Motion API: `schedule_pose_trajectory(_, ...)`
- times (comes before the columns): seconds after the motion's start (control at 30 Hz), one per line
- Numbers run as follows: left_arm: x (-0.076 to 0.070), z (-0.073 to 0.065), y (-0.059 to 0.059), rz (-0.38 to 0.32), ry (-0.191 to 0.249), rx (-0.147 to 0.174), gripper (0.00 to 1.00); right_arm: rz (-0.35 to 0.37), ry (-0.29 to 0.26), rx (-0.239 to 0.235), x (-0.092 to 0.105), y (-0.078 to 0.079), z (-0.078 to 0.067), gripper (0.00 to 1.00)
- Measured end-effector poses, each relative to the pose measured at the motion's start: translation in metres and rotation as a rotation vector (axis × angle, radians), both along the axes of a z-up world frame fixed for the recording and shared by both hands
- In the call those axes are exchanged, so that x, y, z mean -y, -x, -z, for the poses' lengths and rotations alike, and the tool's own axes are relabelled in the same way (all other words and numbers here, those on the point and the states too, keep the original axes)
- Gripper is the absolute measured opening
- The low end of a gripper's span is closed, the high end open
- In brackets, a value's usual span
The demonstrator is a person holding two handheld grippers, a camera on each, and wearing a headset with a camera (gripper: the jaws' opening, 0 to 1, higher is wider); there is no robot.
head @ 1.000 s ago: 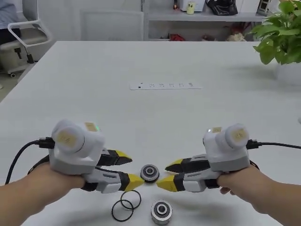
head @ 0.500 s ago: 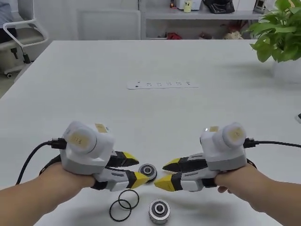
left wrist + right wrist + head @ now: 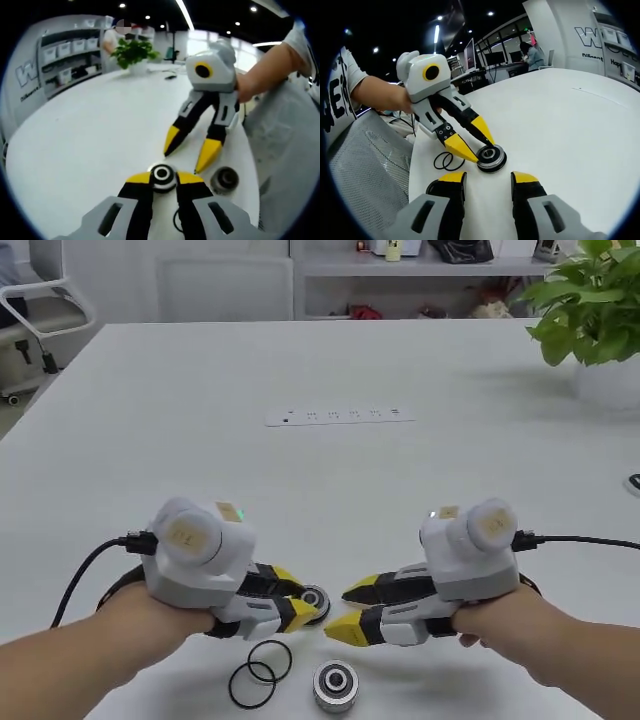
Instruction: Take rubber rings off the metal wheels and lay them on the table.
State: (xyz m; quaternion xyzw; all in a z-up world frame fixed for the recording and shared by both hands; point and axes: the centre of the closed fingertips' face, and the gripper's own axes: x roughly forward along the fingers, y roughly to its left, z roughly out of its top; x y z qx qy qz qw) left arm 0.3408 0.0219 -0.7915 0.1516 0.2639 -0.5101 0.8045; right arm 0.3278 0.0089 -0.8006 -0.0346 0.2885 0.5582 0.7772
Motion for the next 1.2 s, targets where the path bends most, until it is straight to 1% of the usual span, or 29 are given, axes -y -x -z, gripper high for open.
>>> schedule_pose_trajectory(0.03,0.000,0.000,0.000,0.001,-0.004,-0.001,0.17,0.000,-0.001,0.000,0.000,0.000,0.000,0.33)
schedule_pose_trajectory(0.07,0.000,0.000,-0.001,-0.001,-0.011,0.006,0.16,0.000,-0.001,0.000,0.000,0.000,0.000,0.33)
schedule_pose_trajectory(0.17,0.001,0.000,-0.001,0.002,-0.017,0.012,0.16,-0.001,-0.002,0.000,-0.002,-0.001,0.001,0.33)
schedule_pose_trajectory(0.33,0.001,0.000,-0.001,0.022,-0.039,0.037,0.15,-0.008,-0.001,0.007,-0.007,-0.001,0.000,0.33)
schedule_pose_trajectory(0.37,0.000,0.001,-0.002,0.017,-0.046,0.043,0.14,-0.009,0.001,0.008,-0.008,-0.002,0.001,0.33)
schedule_pose_trajectory(0.4,0.001,0.001,-0.001,0.025,-0.045,0.046,0.14,-0.010,0.002,0.011,-0.009,-0.002,0.000,0.33)
schedule_pose_trajectory(0.57,0.001,0.001,-0.002,0.017,-0.035,0.041,0.14,-0.010,0.000,0.015,-0.014,-0.003,0.001,0.33)
schedule_pose_trajectory(0.83,0.002,0.001,-0.002,0.010,-0.031,0.041,0.14,-0.013,0.018,0.049,-0.019,-0.007,0.003,0.31)
schedule_pose_trajectory(1.0,0.002,0.001,-0.002,0.006,-0.030,0.042,0.14,-0.030,0.040,0.086,-0.019,-0.007,0.004,0.27)
schedule_pose_trajectory(1.07,0.002,0.001,-0.002,0.006,-0.029,0.042,0.14,-0.030,0.043,0.098,-0.017,-0.008,0.003,0.23)
schedule_pose_trajectory(1.2,0.002,0.001,-0.001,0.001,-0.028,0.041,0.14,-0.040,0.052,0.101,-0.015,-0.006,0.003,0.22)
